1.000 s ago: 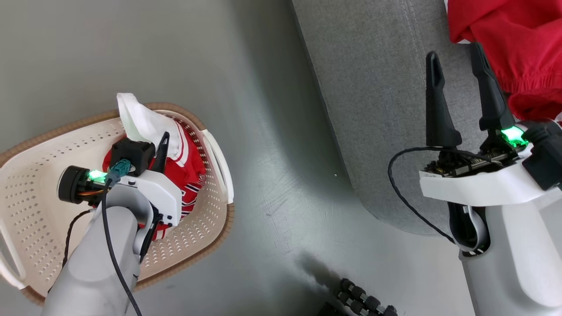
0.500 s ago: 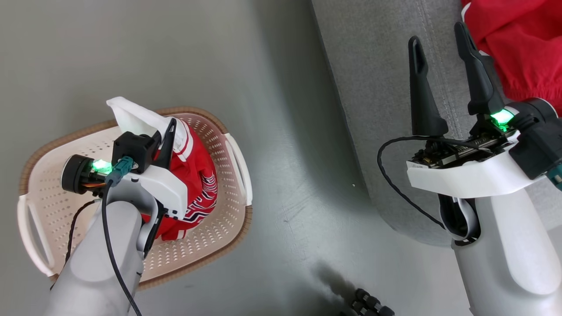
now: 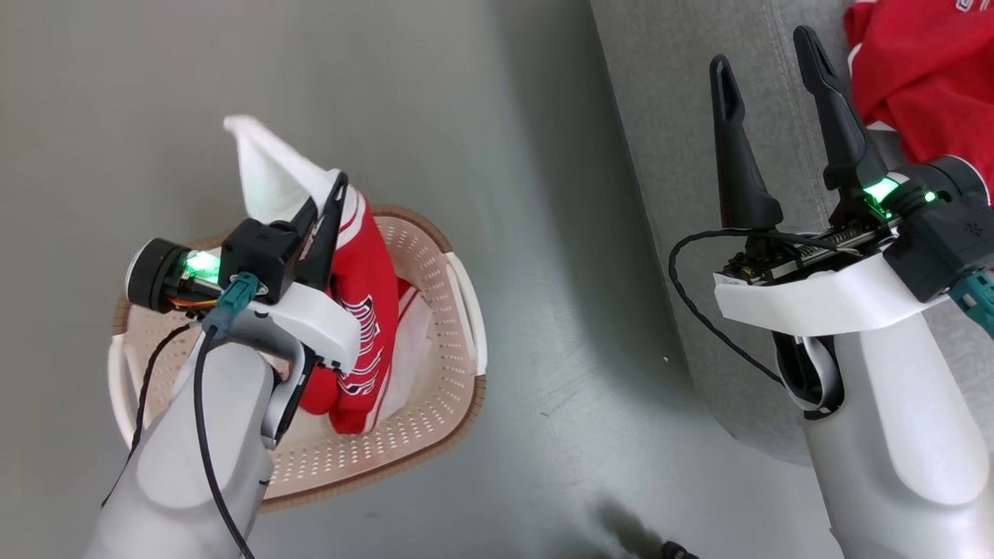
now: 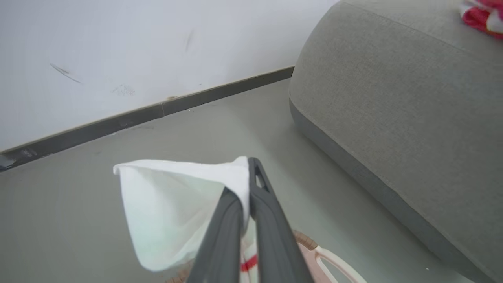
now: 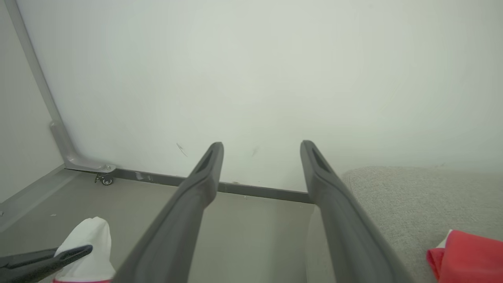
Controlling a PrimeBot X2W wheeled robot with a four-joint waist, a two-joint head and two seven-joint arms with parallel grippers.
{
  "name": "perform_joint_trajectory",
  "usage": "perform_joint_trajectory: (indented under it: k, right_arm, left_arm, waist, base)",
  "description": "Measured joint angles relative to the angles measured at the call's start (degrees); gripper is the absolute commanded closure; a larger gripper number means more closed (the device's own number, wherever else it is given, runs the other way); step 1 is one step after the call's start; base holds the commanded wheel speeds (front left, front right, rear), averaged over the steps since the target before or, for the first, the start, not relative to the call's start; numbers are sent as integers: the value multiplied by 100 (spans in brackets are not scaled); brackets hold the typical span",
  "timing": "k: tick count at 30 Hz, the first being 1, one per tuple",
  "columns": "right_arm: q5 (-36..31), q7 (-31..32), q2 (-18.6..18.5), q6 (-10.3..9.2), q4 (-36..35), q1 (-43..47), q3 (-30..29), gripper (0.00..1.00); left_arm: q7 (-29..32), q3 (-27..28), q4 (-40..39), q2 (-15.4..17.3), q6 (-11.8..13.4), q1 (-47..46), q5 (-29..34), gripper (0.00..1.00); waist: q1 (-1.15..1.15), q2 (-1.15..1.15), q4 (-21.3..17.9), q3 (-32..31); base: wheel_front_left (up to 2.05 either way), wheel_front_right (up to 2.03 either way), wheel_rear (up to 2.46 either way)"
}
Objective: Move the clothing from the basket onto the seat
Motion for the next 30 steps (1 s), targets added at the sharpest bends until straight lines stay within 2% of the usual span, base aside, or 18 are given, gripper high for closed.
perform_joint_trajectory:
  k: [20, 30]
  right_arm:
    - [21, -1, -277, 0, 356, 20, 186, 0]
    - [109, -1, -498, 0, 580, 149, 705, 0]
  left_arm:
    - [-18, 65, -1638, 14, 76, 628, 213, 100]
    - [-18, 52, -2005, 59, -16, 949, 210, 100]
  waist:
    - [0, 0, 671, -887]
    - [0, 0, 969, -1431]
  base:
    - [0, 0, 0]
    - [0, 0, 0]
